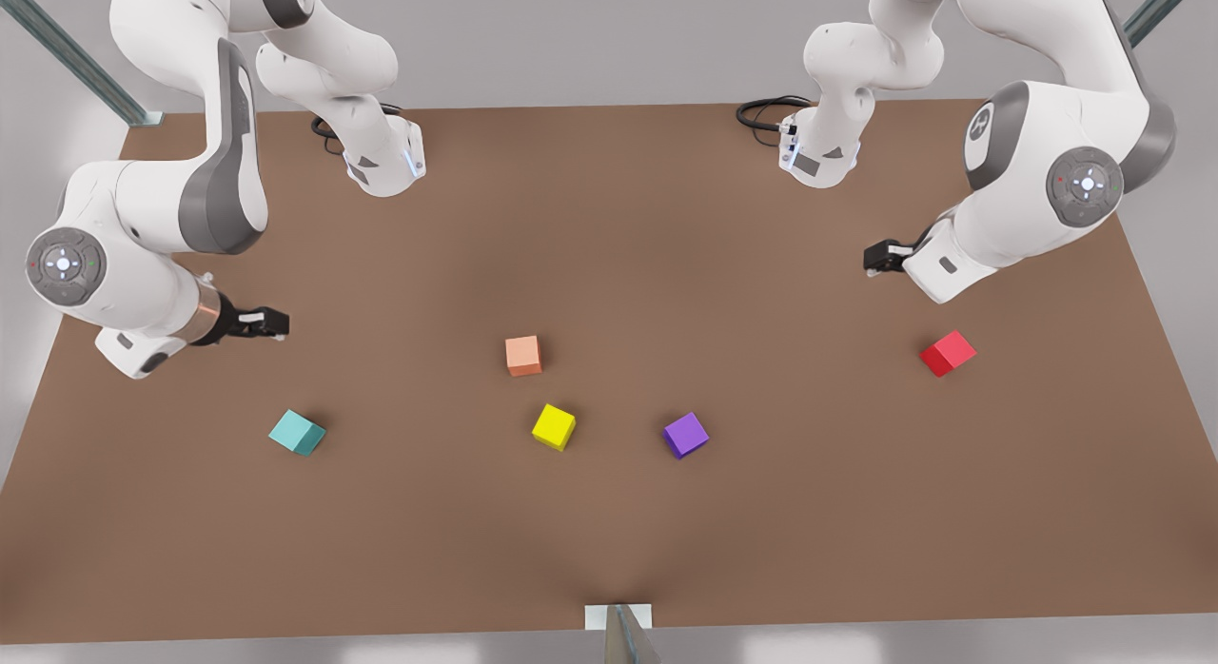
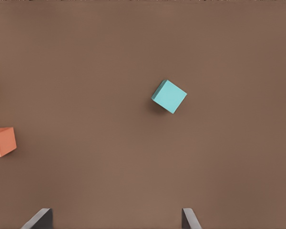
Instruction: Pick up red wooden cube and pass to hand red wooden cube and place in blue wooden cube
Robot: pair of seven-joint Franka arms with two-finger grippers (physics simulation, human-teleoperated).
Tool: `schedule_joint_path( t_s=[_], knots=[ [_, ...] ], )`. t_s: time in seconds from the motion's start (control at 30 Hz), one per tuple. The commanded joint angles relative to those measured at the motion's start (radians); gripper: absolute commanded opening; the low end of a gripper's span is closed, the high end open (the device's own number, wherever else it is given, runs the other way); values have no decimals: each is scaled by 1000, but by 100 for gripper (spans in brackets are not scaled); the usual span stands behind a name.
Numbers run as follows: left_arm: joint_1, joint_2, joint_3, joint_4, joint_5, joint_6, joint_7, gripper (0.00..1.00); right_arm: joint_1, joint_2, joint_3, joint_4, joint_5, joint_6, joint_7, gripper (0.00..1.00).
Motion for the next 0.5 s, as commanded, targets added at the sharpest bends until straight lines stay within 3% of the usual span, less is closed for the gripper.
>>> schedule_joint_path(
  t_s=[0.0,0.1,0.23,0.47],
  knots=[
    [1,0,0,0,1,21,-2,100,0,-1,0,0,1,32,25,100],
    [1,57,48,-7,5,27,-4,100,0,0,0,0,7,34,27,100],
    [66,220,172,-75,1,304,-8,100,0,0,0,-3,10,38,27,100],
    [83,292,335,-319,-85,652,-2,100,0,0,0,-10,8,43,25,100]
  ],
)
